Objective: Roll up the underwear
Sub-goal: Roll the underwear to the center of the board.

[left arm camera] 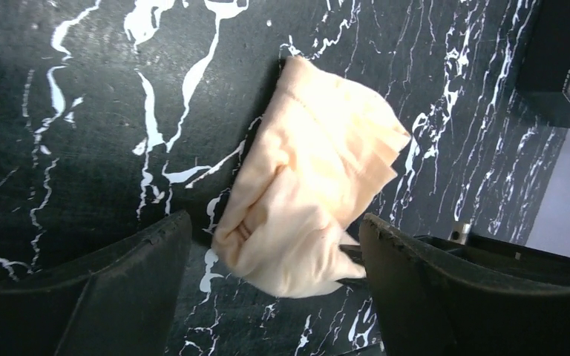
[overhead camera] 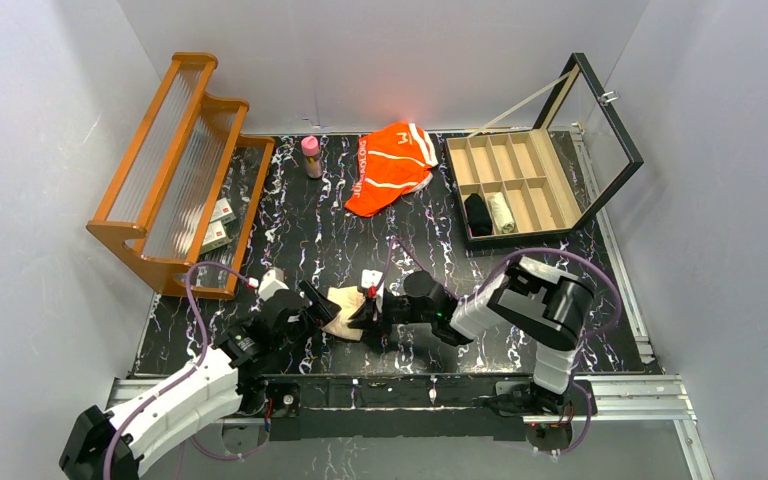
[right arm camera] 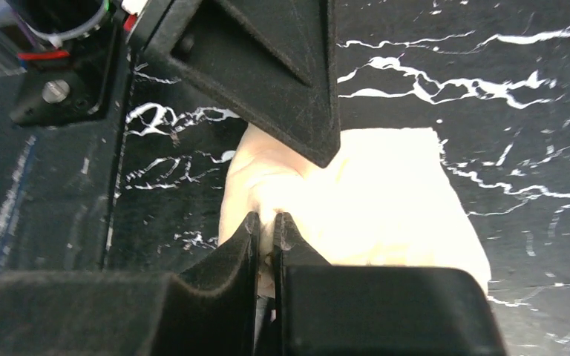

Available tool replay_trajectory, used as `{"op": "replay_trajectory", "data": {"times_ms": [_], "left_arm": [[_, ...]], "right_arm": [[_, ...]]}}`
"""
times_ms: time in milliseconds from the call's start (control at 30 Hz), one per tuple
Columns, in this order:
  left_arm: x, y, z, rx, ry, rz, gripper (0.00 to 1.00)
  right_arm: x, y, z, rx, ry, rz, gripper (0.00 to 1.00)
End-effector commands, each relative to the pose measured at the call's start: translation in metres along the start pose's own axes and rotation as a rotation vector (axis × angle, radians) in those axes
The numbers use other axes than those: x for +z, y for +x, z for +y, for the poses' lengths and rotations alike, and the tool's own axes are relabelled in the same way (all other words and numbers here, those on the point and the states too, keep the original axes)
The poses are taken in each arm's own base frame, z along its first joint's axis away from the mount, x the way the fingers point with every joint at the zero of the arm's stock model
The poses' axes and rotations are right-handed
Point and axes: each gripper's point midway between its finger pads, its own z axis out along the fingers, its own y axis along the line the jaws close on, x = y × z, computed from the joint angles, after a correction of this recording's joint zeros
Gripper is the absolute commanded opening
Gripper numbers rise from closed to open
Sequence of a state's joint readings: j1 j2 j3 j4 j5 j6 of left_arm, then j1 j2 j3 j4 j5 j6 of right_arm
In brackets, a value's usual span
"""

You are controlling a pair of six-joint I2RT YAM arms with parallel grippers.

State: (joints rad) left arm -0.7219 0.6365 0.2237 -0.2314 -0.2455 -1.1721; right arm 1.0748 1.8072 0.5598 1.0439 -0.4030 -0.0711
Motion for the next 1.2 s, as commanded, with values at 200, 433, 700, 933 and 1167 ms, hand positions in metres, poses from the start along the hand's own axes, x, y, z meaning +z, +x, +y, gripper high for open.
{"op": "replay_trajectory", "data": {"times_ms": [200,433,700,933,1167], "left_arm": [[0.008,0.019,0.035,-0.031,-0.144,0.059,0.73],[0.007,0.029,0.058,0.084,-0.27,0.133,0.46],[0.009,0.032,0.067,0.161,-0.341,0.177,0.19],[0.011,0.028,0.047,0.167,-0.331,0.193,0.11],[0.017,0.035,0.041,0.16,-0.351,0.248,0.05]], "right_arm": [[-0.001,0.005,0.012,0.385,0.012,-0.084,0.15],[-0.004,0.017,0.001,0.585,0.109,-0.106,0.17],[-0.012,0.021,-0.008,0.632,0.184,-0.114,0.33],[-0.02,-0.02,-0.002,0.151,0.098,-0.113,0.71],[0.0,-0.024,0.007,-0.471,0.096,0.065,0.7]]}}
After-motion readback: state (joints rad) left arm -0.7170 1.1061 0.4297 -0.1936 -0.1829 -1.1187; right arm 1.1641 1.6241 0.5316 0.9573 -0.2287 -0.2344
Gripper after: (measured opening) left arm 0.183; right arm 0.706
